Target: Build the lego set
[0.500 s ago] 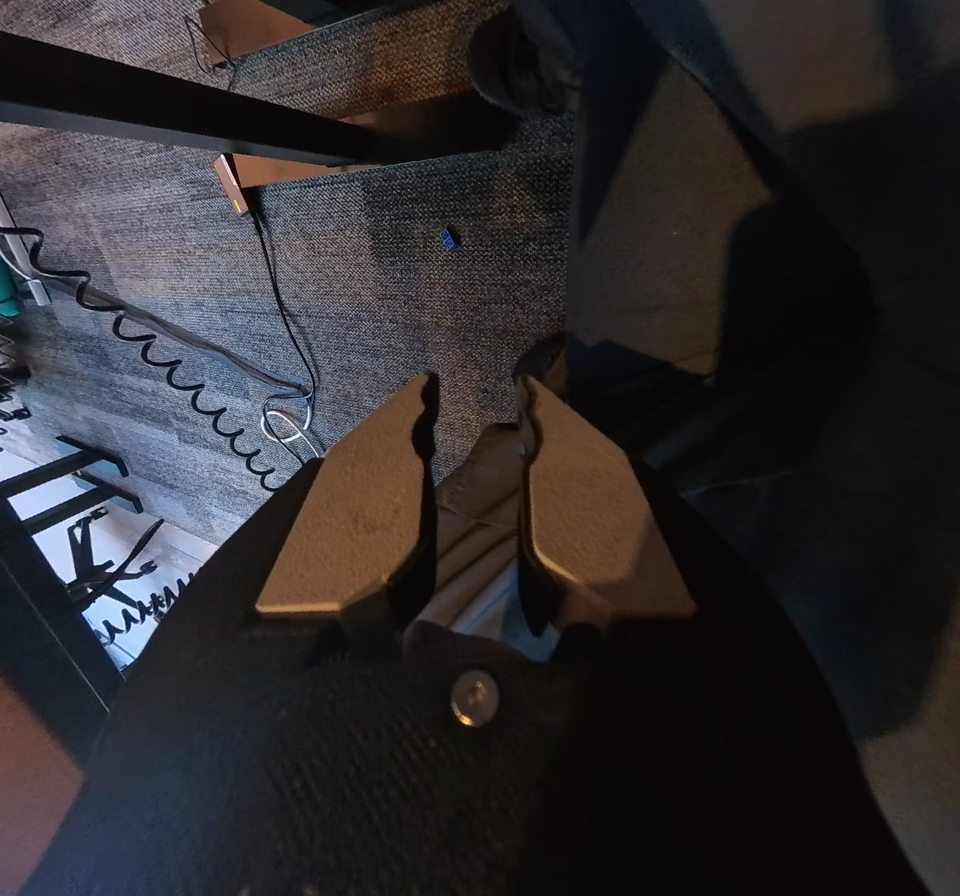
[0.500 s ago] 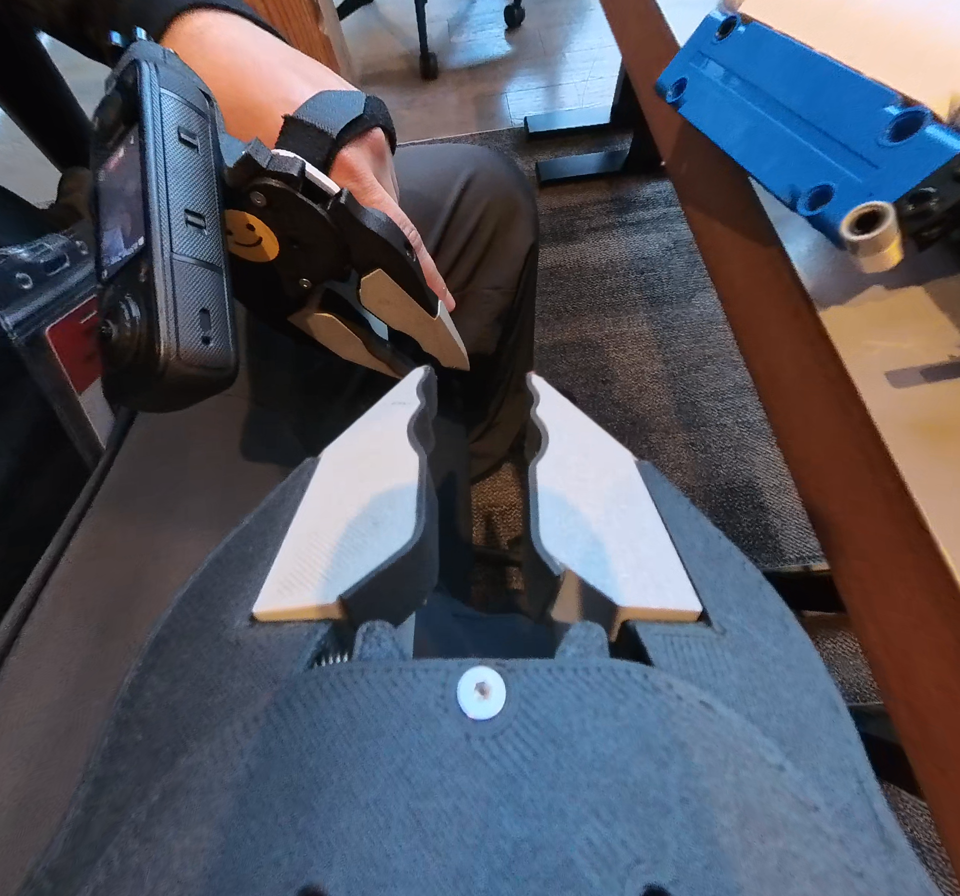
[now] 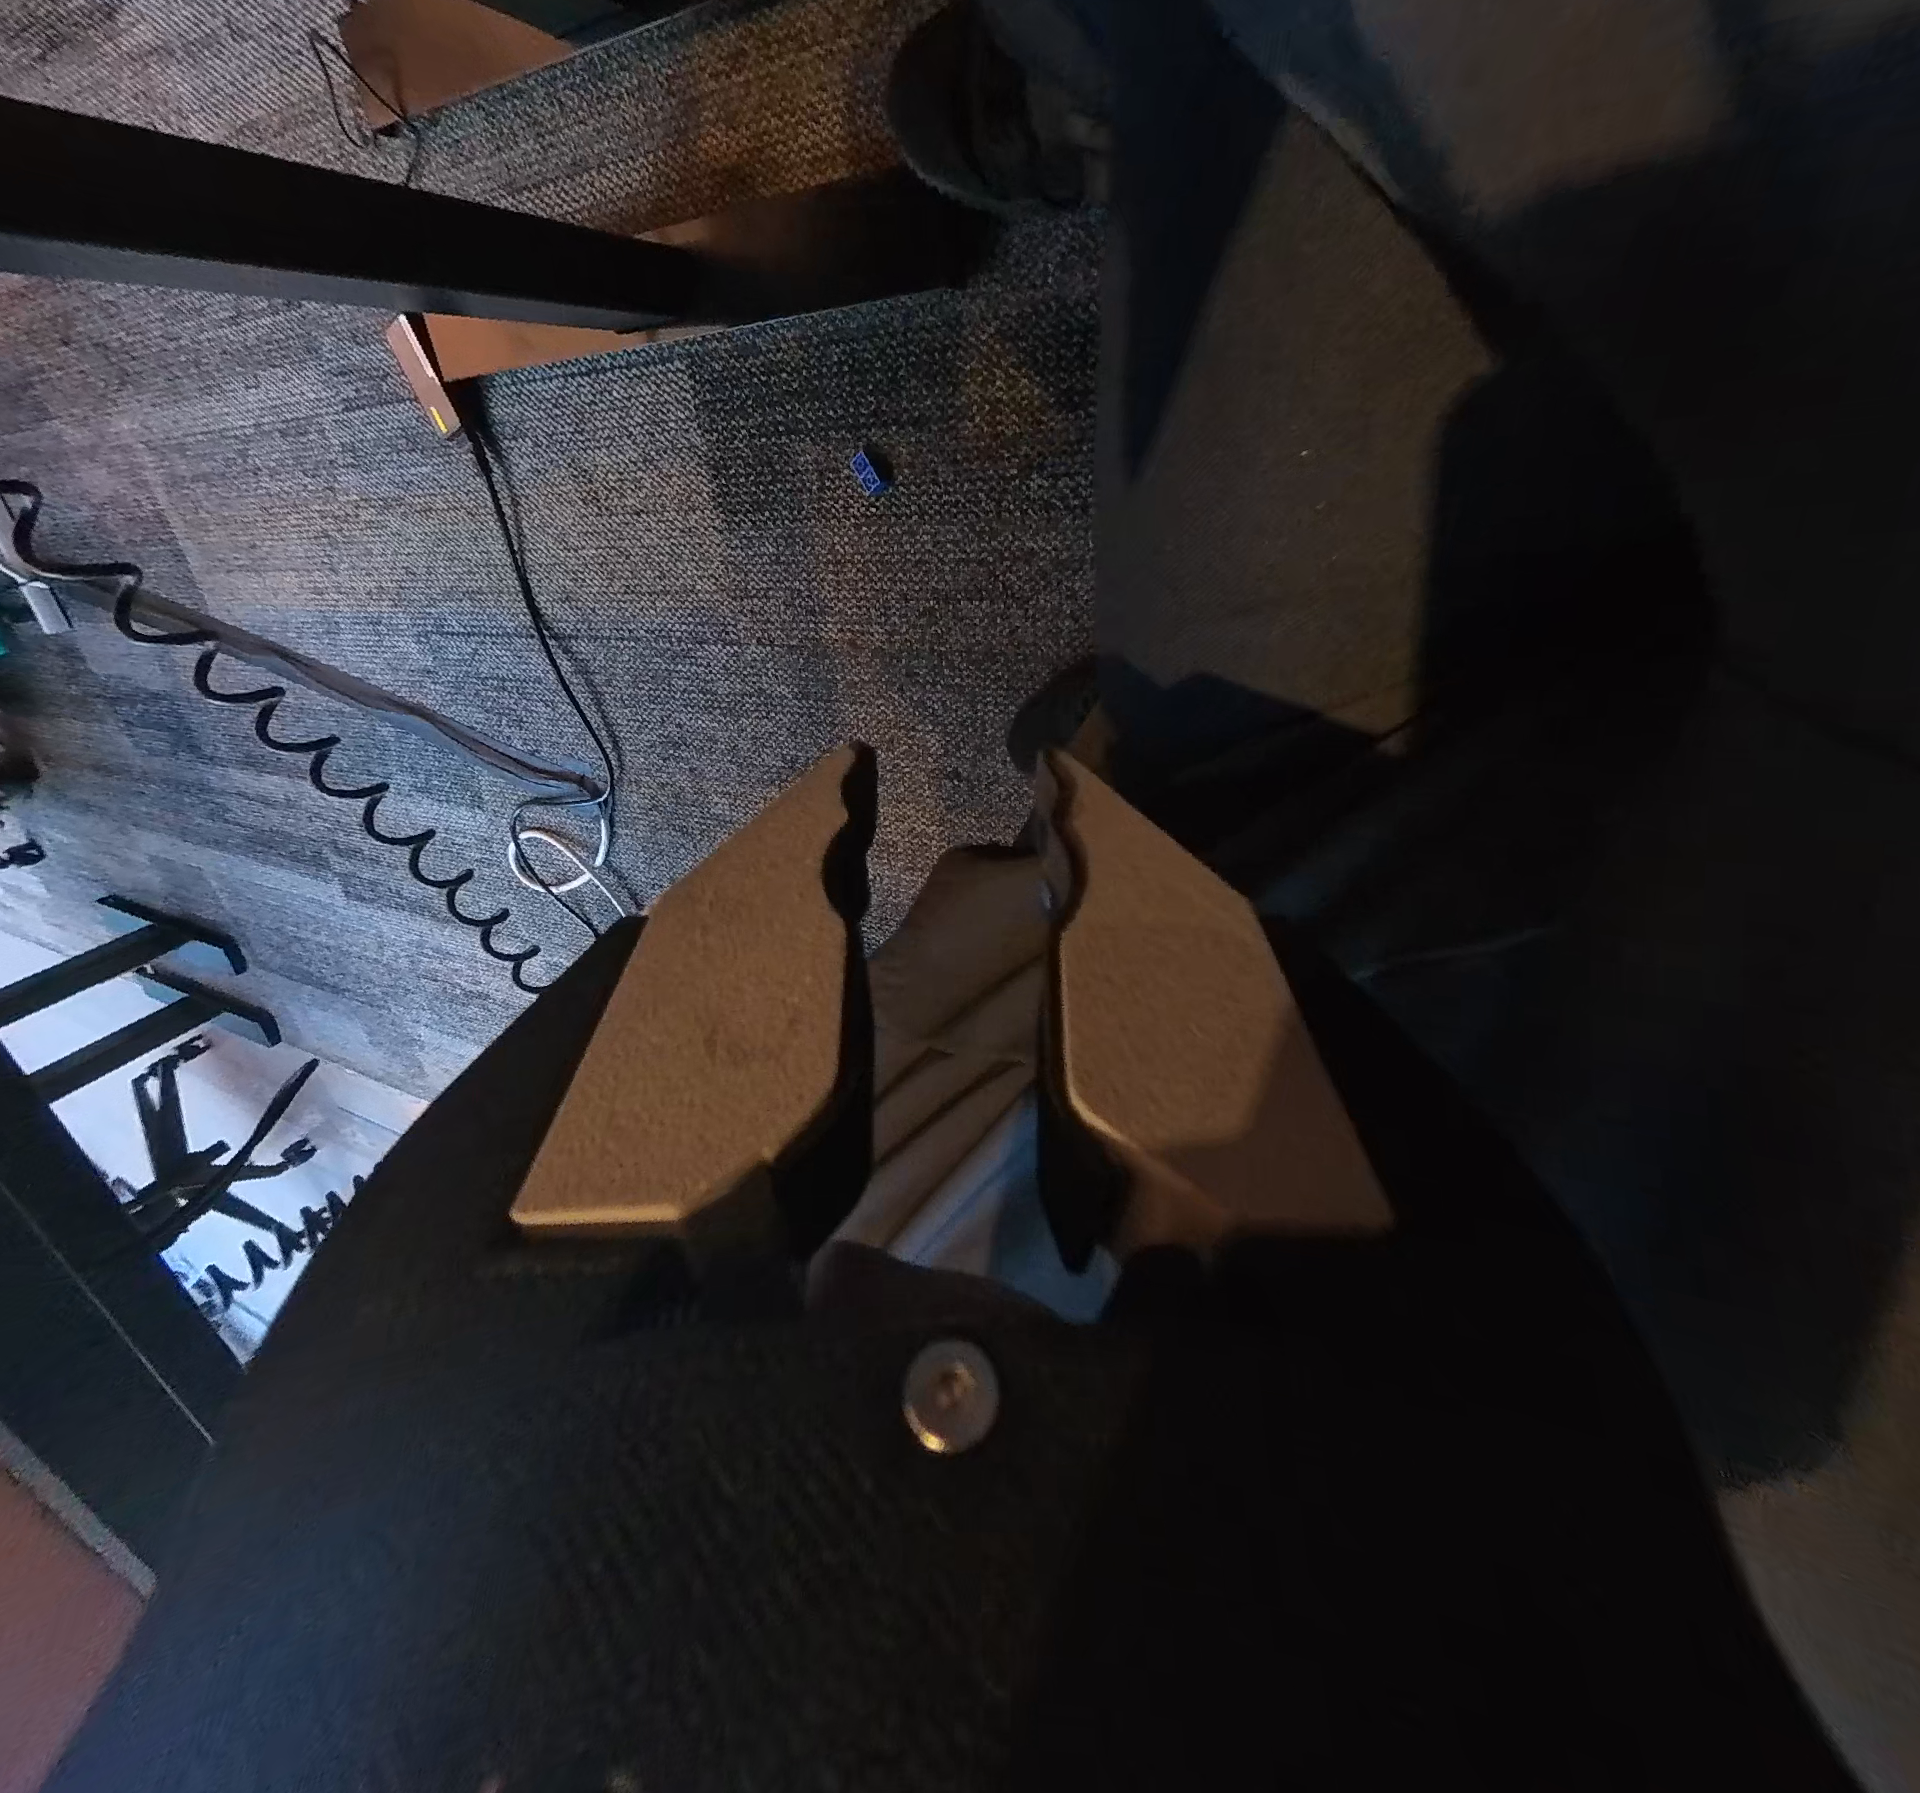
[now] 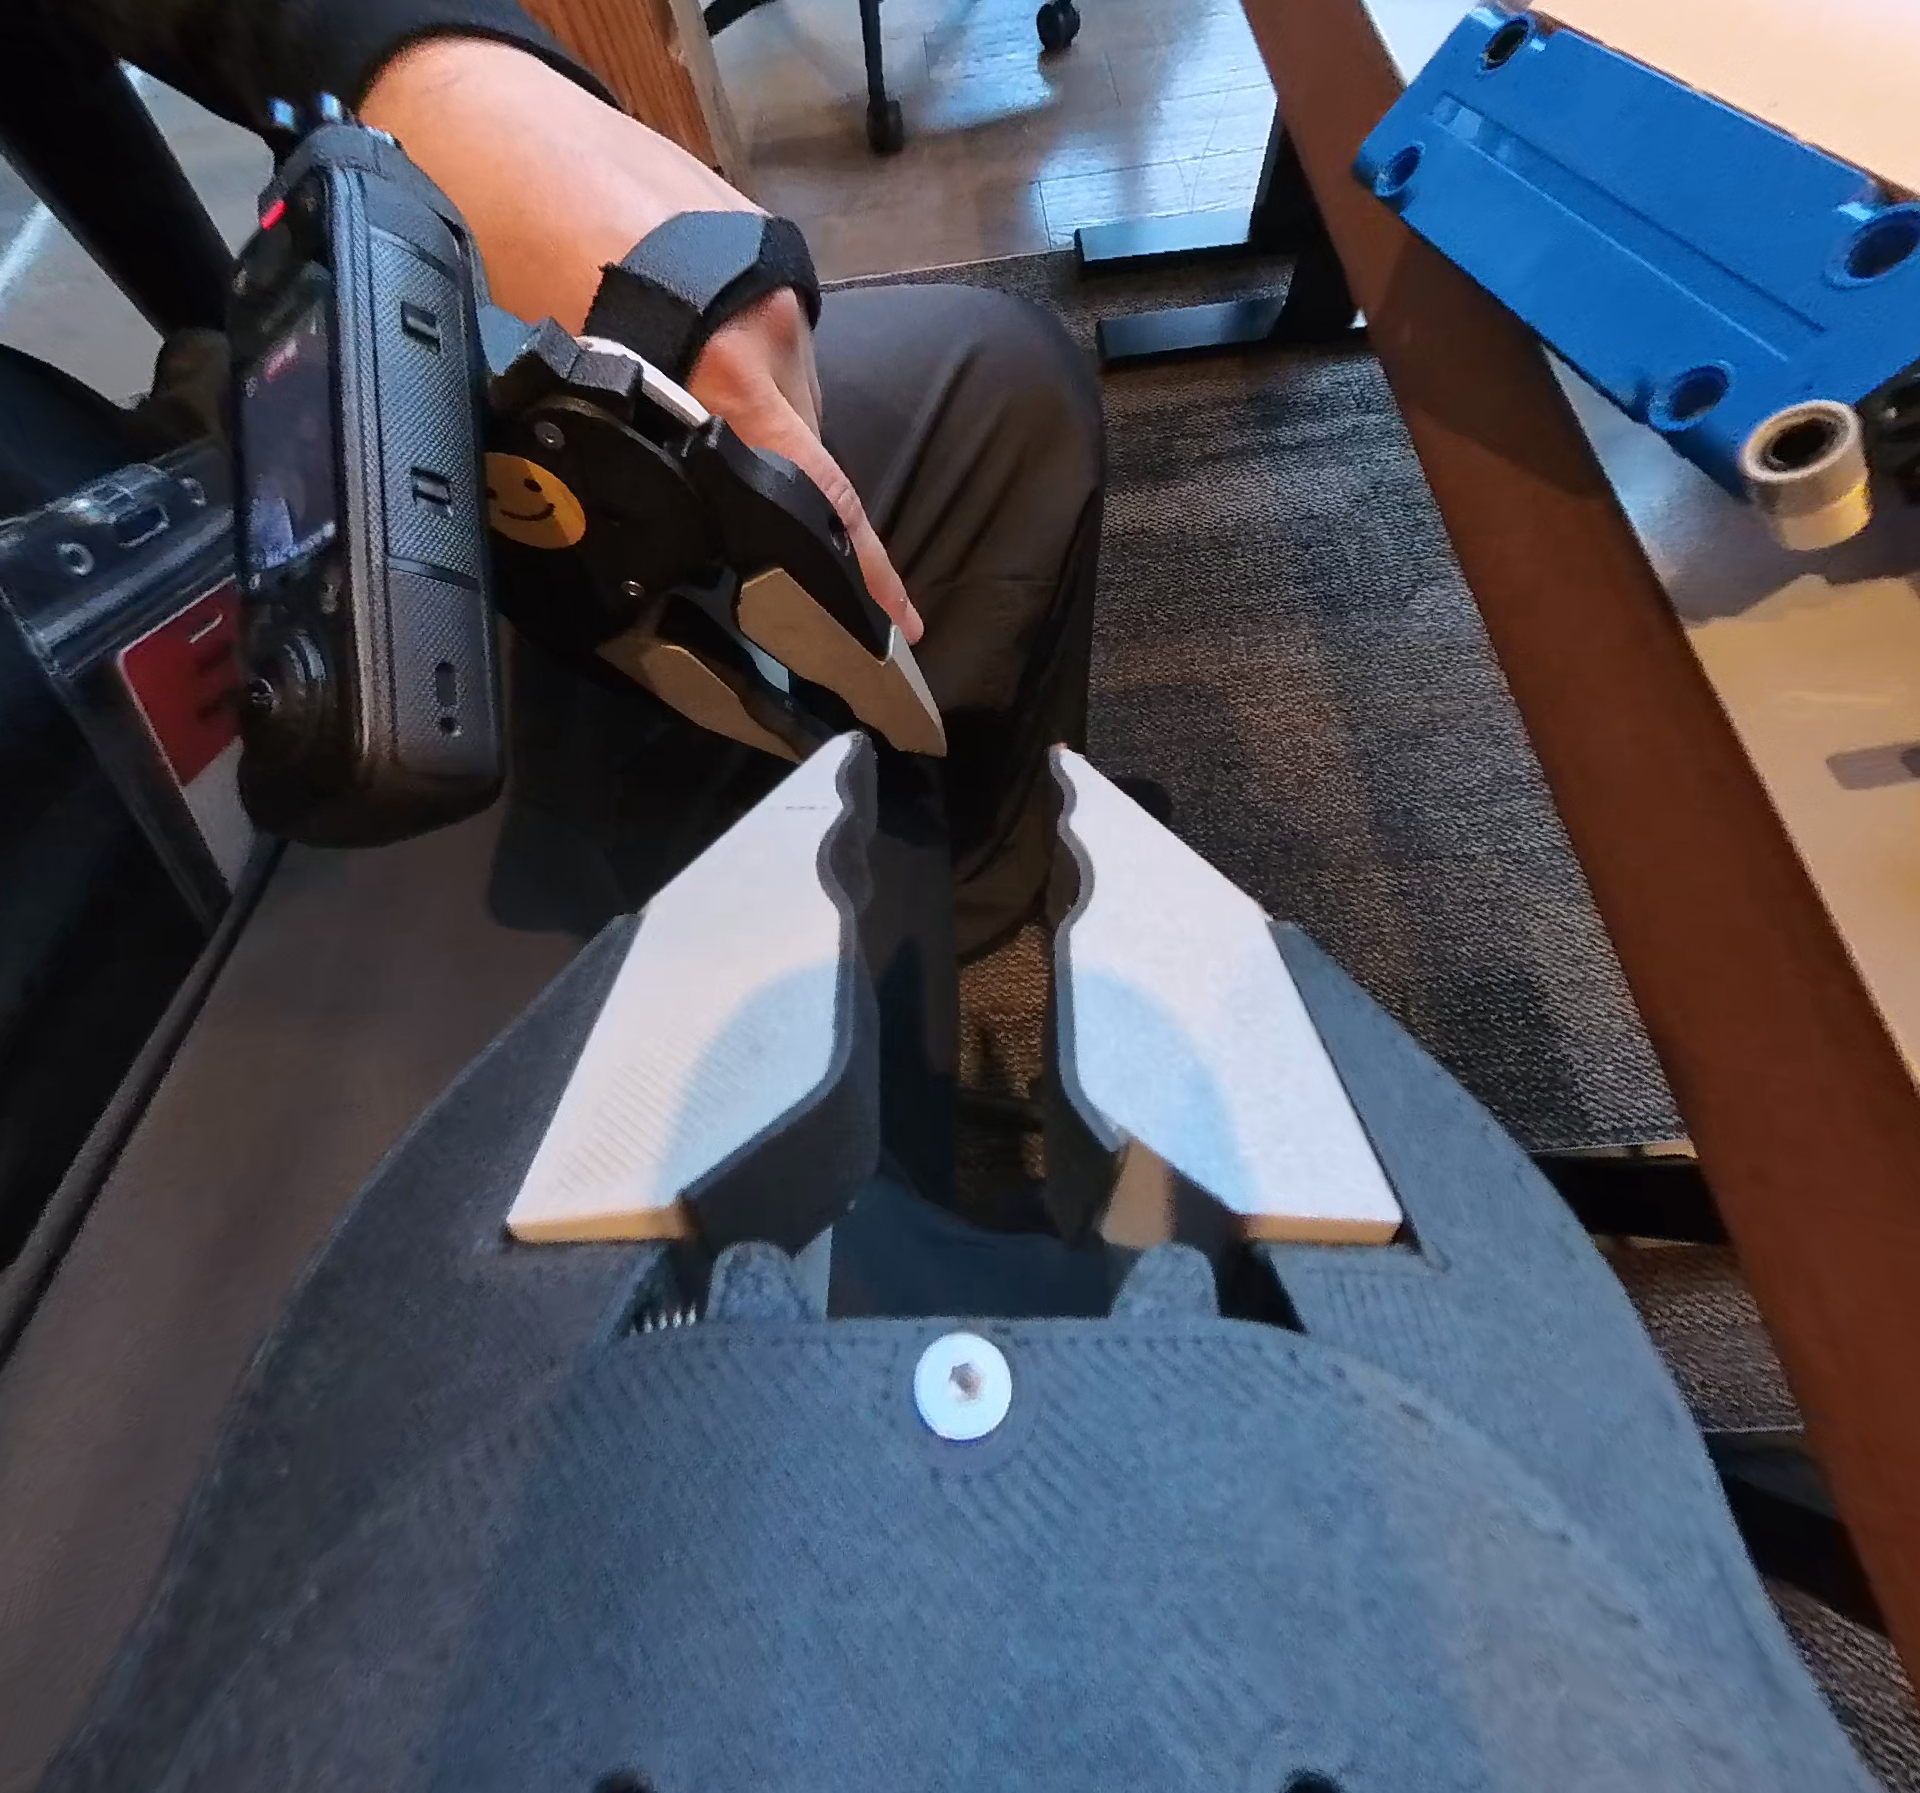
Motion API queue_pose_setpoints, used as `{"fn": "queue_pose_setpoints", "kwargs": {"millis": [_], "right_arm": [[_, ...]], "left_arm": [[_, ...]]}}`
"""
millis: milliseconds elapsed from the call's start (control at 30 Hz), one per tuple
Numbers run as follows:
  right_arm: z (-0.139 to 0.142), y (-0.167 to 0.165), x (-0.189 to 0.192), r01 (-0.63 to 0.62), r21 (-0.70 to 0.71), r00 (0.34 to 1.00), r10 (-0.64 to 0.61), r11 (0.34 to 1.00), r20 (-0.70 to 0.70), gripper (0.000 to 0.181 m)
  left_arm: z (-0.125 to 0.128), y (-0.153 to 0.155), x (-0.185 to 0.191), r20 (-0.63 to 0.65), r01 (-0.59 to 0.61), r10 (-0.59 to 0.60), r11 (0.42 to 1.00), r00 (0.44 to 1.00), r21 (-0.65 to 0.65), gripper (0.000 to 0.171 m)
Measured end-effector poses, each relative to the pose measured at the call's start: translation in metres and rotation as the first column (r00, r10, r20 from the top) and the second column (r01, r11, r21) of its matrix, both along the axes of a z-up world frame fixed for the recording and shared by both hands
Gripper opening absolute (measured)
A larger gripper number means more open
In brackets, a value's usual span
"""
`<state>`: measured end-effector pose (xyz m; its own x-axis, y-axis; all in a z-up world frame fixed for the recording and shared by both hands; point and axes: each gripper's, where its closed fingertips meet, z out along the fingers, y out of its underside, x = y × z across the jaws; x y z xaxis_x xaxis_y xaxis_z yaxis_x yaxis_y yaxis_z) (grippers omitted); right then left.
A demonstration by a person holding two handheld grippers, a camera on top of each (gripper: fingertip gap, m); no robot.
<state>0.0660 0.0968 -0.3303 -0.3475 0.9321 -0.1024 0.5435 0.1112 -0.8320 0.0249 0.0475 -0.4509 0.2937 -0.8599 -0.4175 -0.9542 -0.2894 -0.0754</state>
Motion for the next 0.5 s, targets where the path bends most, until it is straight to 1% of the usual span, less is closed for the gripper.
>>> {"fn": "queue_pose_setpoints", "kwargs": {"millis": [167, 233, 267, 300, 367, 433, 500], "right_arm": [[0.001, -0.003, 0.000, -0.011, -0.001, 1.000, 0.011, 1.000, 0.000, 0.030], [0.001, -0.002, 0.000, -0.008, 0.015, 1.000, 0.008, 1.000, 0.000, 0.030], [0.001, 0.000, 0.000, 0.004, 0.022, 1.000, -0.004, 1.000, 0.003, 0.030], [0.000, 0.003, 0.000, 0.023, 0.028, 1.000, -0.024, 0.999, 0.007, 0.029], [0.001, 0.011, -0.001, 0.070, 0.030, 0.997, -0.071, 0.997, 0.010, 0.028], [0.008, 0.017, -0.001, 0.114, 0.002, 0.993, -0.114, 0.993, -0.008, 0.028], [0.021, 0.022, 0.000, 0.145, -0.026, 0.988, -0.146, 0.989, -0.043, 0.029]], "left_arm": [[0.001, 0.001, -0.001, -0.003, -0.002, 0.002, 1.000, 1.000, 0.005, 0.028], [0.007, 0.007, -0.002, 0.007, -0.016, 0.016, 0.999, 1.000, 0.032, 0.029], [0.015, 0.010, -0.002, 0.028, -0.033, 0.031, 0.998, 0.999, 0.047, 0.029], [0.027, 0.015, -0.002, 0.059, -0.063, 0.059, 0.996, 0.996, 0.065, 0.030], [0.062, 0.028, -0.001, 0.173, -0.140, 0.119, 0.984, 0.978, 0.113, 0.031], [0.111, 0.040, 0.001, 0.324, -0.204, 0.146, 0.968, 0.934, 0.150, 0.034], [0.163, 0.054, 0.003, 0.470, -0.236, 0.128, 0.955, 0.874, 0.179, 0.034]]}}
